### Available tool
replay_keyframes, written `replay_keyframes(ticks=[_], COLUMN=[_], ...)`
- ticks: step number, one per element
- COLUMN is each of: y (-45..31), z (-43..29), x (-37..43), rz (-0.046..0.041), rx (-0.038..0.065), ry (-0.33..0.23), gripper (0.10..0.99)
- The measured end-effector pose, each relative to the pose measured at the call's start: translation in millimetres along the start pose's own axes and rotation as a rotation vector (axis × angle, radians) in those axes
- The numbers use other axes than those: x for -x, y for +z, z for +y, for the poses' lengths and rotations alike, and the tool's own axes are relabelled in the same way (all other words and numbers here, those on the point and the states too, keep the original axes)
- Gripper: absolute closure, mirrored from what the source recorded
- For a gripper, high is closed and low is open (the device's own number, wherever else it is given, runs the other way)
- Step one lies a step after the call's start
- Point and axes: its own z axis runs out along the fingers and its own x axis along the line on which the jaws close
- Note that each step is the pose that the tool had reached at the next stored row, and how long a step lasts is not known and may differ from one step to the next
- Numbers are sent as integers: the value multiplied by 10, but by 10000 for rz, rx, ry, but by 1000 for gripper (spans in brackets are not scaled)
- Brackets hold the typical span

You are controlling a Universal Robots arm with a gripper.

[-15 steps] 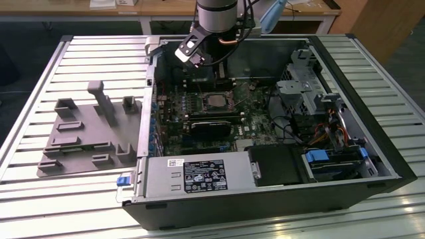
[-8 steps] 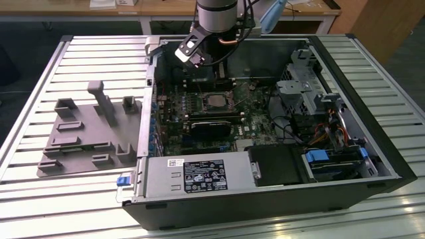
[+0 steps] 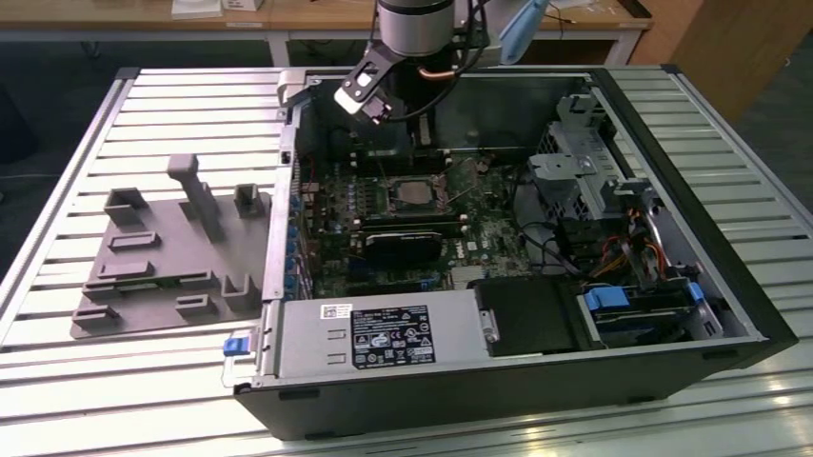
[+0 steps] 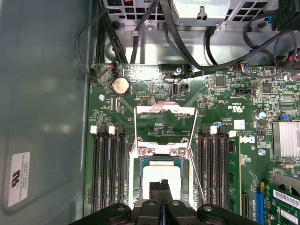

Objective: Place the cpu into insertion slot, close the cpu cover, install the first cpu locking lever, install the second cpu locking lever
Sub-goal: 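Close the cpu cover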

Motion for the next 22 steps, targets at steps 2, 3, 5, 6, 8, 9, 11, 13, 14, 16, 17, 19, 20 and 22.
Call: replay_keyframes(ticks=[2, 3, 5, 6, 8, 9, 11, 13, 14, 16, 17, 19, 20, 22], y=[-16, -17, -17, -18, -18, -18, -14, -11, -9, -5, -4, 0, 2, 5], z=[2, 2, 2, 2, 9, 18, 44, 78, 95, 130, 147, 180, 198, 229], x=[0, -1, -1, -1, -1, -1, -1, -1, -2, -2, -2, -3, -3, -3], rz=[0, 2, 3, 2, 0, -1, 0, 0, -1, -2, -3, -4, -5, -12], rx=[0, 1, 2, 2, -1, -1, -1, -3, -4, -6, -7, -8, -9, -9], ry=[0, 0, 1, 0, 1, 0, 0, 0, -1, 1, 0, -1, -1, -1], gripper=[980, 980, 980, 980, 980, 980, 980, 980, 980, 980, 980, 980, 980, 980])
